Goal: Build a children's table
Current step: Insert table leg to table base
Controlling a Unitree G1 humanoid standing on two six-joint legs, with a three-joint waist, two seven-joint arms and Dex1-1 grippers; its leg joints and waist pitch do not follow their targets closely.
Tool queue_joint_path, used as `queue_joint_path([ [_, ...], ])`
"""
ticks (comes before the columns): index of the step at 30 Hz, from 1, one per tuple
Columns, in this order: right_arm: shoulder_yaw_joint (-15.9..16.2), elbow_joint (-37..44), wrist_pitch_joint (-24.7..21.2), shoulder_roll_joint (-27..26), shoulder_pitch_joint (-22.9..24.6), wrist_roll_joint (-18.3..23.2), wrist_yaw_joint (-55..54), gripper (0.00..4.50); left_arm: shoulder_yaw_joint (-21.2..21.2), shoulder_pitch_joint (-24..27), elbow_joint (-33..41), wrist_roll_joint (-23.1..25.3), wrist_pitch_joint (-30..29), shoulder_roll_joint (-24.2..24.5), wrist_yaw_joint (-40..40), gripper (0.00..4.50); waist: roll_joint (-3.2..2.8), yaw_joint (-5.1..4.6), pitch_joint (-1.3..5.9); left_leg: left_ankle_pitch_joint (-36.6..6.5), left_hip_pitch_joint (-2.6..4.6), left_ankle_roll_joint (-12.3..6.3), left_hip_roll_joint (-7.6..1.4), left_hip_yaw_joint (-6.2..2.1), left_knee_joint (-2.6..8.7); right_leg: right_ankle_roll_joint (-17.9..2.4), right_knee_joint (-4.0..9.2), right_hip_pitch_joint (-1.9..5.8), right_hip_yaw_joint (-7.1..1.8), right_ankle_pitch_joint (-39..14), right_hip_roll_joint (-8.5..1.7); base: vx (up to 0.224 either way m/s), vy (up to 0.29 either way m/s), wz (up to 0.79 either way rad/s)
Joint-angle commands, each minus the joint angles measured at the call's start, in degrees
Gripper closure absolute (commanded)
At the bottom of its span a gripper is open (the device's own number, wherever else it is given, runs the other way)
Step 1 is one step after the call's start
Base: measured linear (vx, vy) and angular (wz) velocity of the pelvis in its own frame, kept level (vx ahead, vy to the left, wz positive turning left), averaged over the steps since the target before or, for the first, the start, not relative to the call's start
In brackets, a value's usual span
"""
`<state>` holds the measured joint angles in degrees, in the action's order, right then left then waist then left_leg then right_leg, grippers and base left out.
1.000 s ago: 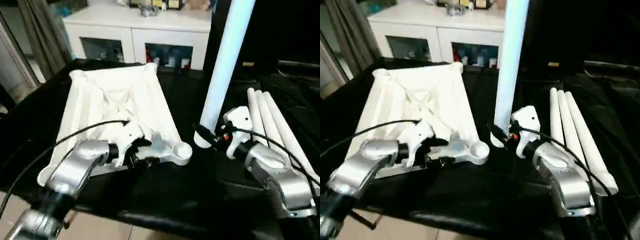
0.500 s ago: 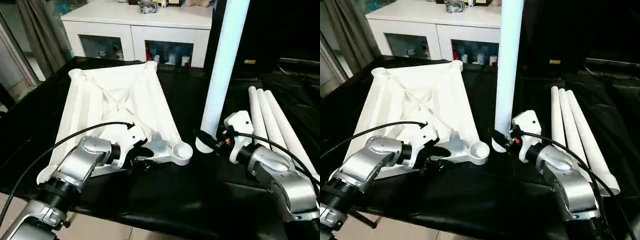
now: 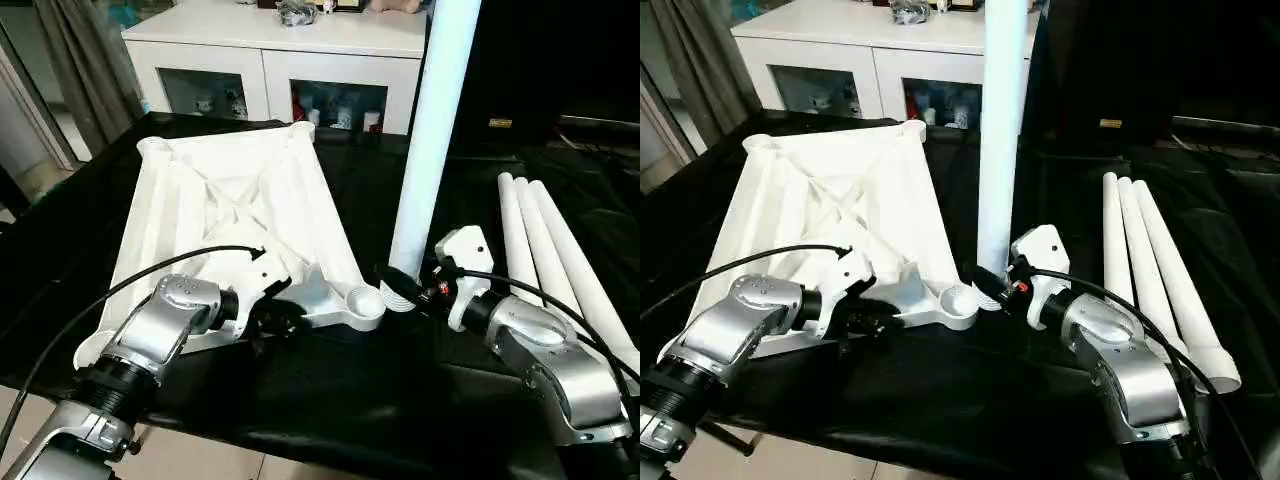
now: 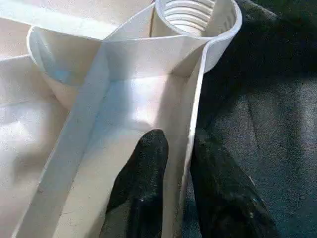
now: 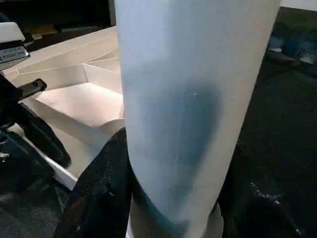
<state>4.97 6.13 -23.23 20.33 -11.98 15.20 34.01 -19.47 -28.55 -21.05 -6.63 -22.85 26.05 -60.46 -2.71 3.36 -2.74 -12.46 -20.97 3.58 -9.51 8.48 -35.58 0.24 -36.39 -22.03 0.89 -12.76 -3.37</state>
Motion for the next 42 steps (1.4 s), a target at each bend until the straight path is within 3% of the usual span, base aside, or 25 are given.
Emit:
queue_joint_path([
  [1, 0.2, 1.9, -0.4, -0.1, -0.9, 0.5, 0.0, 2.6, -0.7, 0.5, -0.9, 1.5, 0.5, 0.4, 0.3, 3.85, 0.16, 0.04, 3.25, -6.7, 0.24, -0.78, -2.55, -0.49, 4.8, -13.9, 4.29, 2.68, -2.1, -2.4, -3.92, 0.0, 0.0, 0.0],
  [4, 0.1, 2.2, -0.7, -0.2, -0.9, 0.8, 0.1, 2.6, -0.3, 0.3, -1.1, 1.2, 0.3, 0.2, 0.3, 4.27, 0.14, 0.03, 3.18, -7.5, 0.28, -0.42, -2.58, -0.5, 4.92, -13.9, 4.35, 2.65, -2.11, -3.3, -3.95, 0.0, 0.0, 0.0],
  [9, -0.8, 2.5, -2.7, -1.0, -1.1, 3.7, 1.5, 2.61, 0.3, -0.1, -1.0, 0.4, 1.2, -0.2, -0.4, 4.49, 0.08, -0.32, 3.31, -6.8, 0.12, -0.46, -2.59, -0.61, 4.95, -14.1, 4.18, 2.84, -2.09, -1.4, -3.98, 0.0, 0.0, 0.0],
  [11, -1.0, 2.5, -4.2, -1.2, -1.5, 5.5, 2.6, 2.61, 0.4, 0.1, -0.1, 0.0, 1.5, -0.4, -1.1, 4.5, 0.14, -0.56, 3.43, -5.5, 0.05, -1.28, -2.58, -0.61, 4.81, -14.8, 4.0, 3.0, -2.05, 1.6, -3.97, 0.0, 0.0, 0.0],
  [14, -0.7, 1.5, -5.4, -1.4, -2.3, 6.4, 3.6, 2.61, 0.0, 0.6, 1.8, -0.3, 1.7, -0.6, -2.0, 4.5, 0.17, -0.73, 3.38, -5.0, 0.09, -1.81, -2.6, -0.55, 4.8, -15.4, 4.04, 3.0, -2.0, 1.8, -4.0, 0.0, 0.0, 0.0],
  [16, 0.1, 0.3, -5.4, -1.3, -2.9, 5.7, 4.1, 2.61, -0.3, 1.0, 2.7, -0.3, 1.5, -0.8, -2.1, 4.5, 0.21, -0.74, 3.33, -4.9, 0.14, -1.87, -2.67, -0.47, 4.79, -15.5, 4.09, 2.92, -2.01, 1.3, -4.04, 0.0, 0.0, 0.0],
  [17, 0.8, -1.0, -4.9, -1.5, -3.4, 5.0, 4.3, 2.61, -0.5, 1.1, 2.9, 0.0, 1.7, -0.9, -2.0, 4.5, 0.5, -0.73, 3.37, -4.5, 0.14, -2.0, -2.73, -0.41, 4.78, -15.7, 4.04, 2.94, -2.04, 1.4, -4.06, 0.0, 0.0, 0.0],
  [19, 1.0, -2.5, -4.3, -2.0, -4.0, 4.6, 4.1, 2.61, -0.6, 1.1, 2.7, 0.1, 2.0, -1.0, -1.9, 4.5, 0.27, -0.69, 3.35, -4.3, 0.2, -1.93, -2.69, -0.39, 4.77, -15.8, 4.04, 2.78, -1.99, 1.1, -4.02, 0.0, 0.0, 0.0],
  [20, 1.2, -3.6, -3.8, -2.3, -4.4, 4.3, 4.2, 2.61, -0.6, 1.1, 2.5, 0.2, 2.3, -1.0, -1.8, 4.5, 0.55, -0.7, 3.24, -4.9, 0.18, -1.84, -2.63, -0.31, 4.82, -15.8, 4.19, 2.78, -2.01, 0.0, -4.04, 0.0, 0.0, 0.0],
  [24, 1.7, -5.5, -3.4, -2.7, -5.4, 4.2, 4.5, 2.61, -0.5, 1.1, 2.4, 0.3, 2.5, -1.0, -1.8, 4.5, 0.43, -0.59, 3.37, -4.0, 0.19, -1.67, -2.69, -0.33, 4.76, -15.6, 4.01, 2.87, -2.06, 1.1, -4.04, 0.0, 0.0, 0.0],
  [25, 2.3, -6.5, -3.9, -2.8, -6.0, 4.2, 5.0, 2.61, -0.4, 1.2, 2.5, 0.3, 2.5, -1.0, -1.7, 4.5, 0.98, -0.67, 3.3, -4.0, 0.17, -1.9, -2.68, -0.24, 4.81, -15.5, 4.09, 2.85, -2.02, 1.3, -3.97, 0.0, 0.0, 0.0],
  [28, 3.1, -7.6, -4.0, -2.5, -6.5, 3.6, 5.8, 2.61, -0.3, 1.4, 2.9, 0.4, 2.4, -1.0, -1.6, 4.5, 0.78, -0.56, 3.25, -4.2, 0.12, -2.06, -2.69, -0.23, 4.78, -15.3, 4.1, 2.83, -2.06, -0.2, -4.1, 0.0, 0.0, 0.0],
  [42, 4.0, -16.9, -0.6, -4.1, -10.4, 1.6, 8.1, 2.61, 1.8, 2.5, 3.0, -1.1, 5.1, -1.8, -1.3, 4.5, 1.02, -0.76, 3.19, -4.5, 0.03, -2.28, -2.7, -0.1, 4.8, -15.5, 4.17, 2.78, -2.01, -1.3, -4.16, 0.0, 0.0, 0.0],
])
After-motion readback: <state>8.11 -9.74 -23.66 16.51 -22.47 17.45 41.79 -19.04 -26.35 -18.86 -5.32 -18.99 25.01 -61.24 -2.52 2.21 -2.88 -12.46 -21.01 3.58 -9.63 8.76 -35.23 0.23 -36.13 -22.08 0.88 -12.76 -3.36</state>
